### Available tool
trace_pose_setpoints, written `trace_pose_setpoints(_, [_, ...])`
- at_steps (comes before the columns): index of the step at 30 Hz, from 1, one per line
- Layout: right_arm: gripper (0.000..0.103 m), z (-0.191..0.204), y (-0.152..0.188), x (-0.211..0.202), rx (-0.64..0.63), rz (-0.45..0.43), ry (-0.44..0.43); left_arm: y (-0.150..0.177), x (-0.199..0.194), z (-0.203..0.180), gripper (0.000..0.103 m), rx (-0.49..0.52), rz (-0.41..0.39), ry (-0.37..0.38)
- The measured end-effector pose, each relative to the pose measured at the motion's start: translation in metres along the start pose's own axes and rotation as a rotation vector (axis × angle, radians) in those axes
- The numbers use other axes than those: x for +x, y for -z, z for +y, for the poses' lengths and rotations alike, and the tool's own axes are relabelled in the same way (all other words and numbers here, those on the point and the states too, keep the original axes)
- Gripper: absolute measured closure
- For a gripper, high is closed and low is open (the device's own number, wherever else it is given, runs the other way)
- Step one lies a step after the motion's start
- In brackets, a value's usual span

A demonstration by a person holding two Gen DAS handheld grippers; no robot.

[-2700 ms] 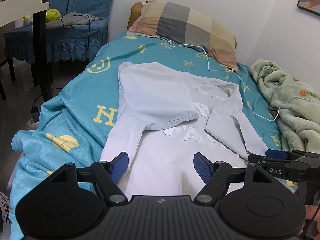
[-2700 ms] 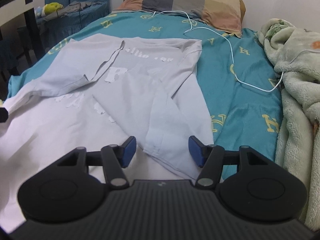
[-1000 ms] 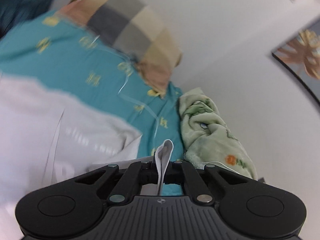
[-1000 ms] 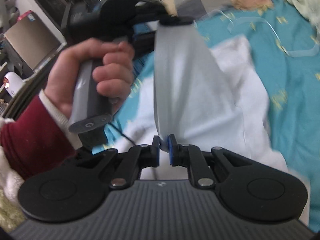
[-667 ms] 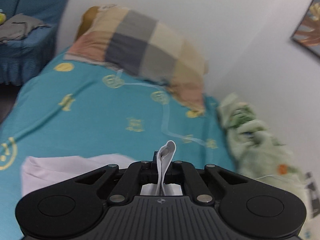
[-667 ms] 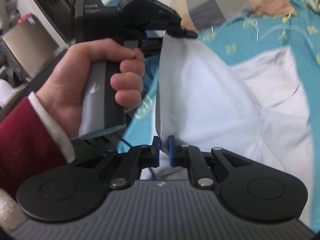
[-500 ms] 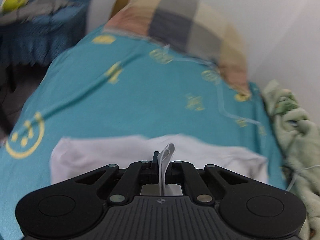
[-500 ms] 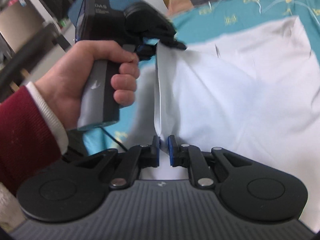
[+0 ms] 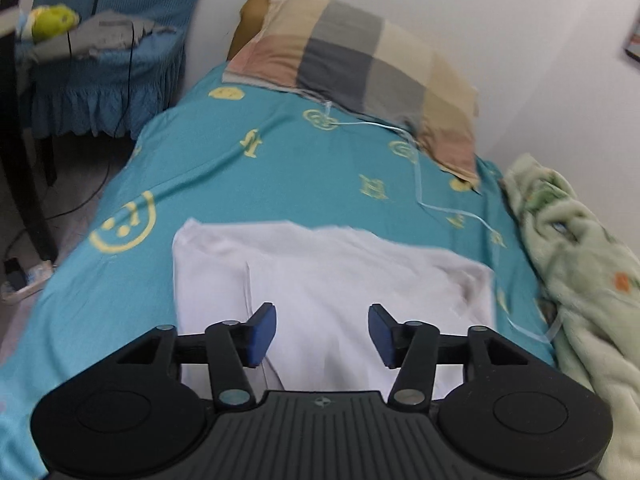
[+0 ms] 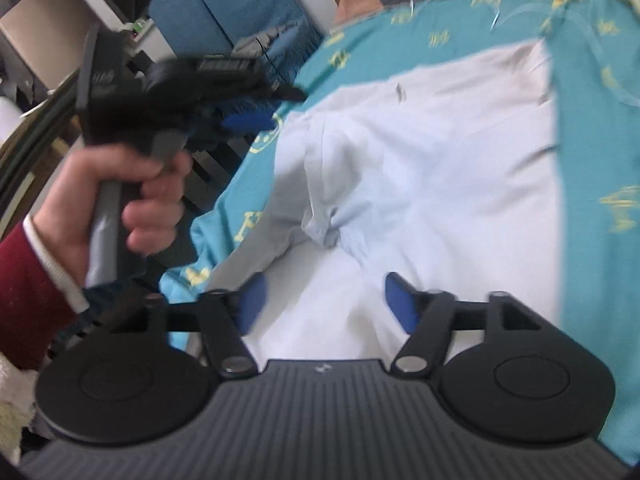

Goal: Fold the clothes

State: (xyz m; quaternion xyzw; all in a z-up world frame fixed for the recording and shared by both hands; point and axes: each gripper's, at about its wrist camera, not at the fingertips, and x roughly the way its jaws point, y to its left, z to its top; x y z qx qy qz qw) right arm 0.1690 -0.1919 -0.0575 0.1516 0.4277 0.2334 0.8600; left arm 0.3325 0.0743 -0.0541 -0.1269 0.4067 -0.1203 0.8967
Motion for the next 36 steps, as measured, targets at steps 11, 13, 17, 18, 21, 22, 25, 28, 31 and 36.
trace_pose_setpoints(11, [0.027,-0.035,0.067,-0.182,0.097,-0.199,0.249,0.183,-0.115,-0.132,0.033,0.084,0.09,0.169])
trace_pose_setpoints(13, [0.027,-0.042,0.076,-0.196,0.116,-0.238,0.277,0.211,-0.121,-0.157,0.034,0.102,0.113,0.197])
trace_pose_setpoints(17, [0.027,-0.059,0.087,-0.214,0.159,-0.308,0.341,0.257,-0.13,-0.202,0.034,0.165,0.127,0.232])
trace_pose_setpoints(18, [0.027,-0.064,0.087,-0.217,0.178,-0.32,0.35,0.266,-0.13,-0.212,0.034,0.184,0.135,0.229])
trace_pose_setpoints(21, [0.027,-0.081,0.089,-0.222,0.24,-0.347,0.335,0.293,-0.122,-0.239,0.034,0.243,0.167,0.214])
trace_pose_setpoints(22, [0.027,-0.087,0.09,-0.223,0.258,-0.354,0.33,0.3,-0.118,-0.245,0.034,0.265,0.174,0.207])
trace_pose_setpoints(25, [0.027,-0.101,0.093,-0.225,0.304,-0.359,0.324,0.318,-0.104,-0.262,0.034,0.345,0.182,0.168])
trace_pose_setpoints(28, [0.027,-0.11,0.093,-0.224,0.338,-0.36,0.321,0.326,-0.089,-0.273,0.038,0.429,0.167,0.097])
trace_pose_setpoints(31, [0.027,-0.113,0.093,-0.221,0.351,-0.354,0.311,0.324,-0.075,-0.272,0.068,0.453,0.177,0.065])
trace_pose_setpoints(36, [0.027,-0.115,0.094,-0.217,0.344,-0.342,0.299,0.315,-0.079,-0.253,0.1,0.404,0.175,0.096])
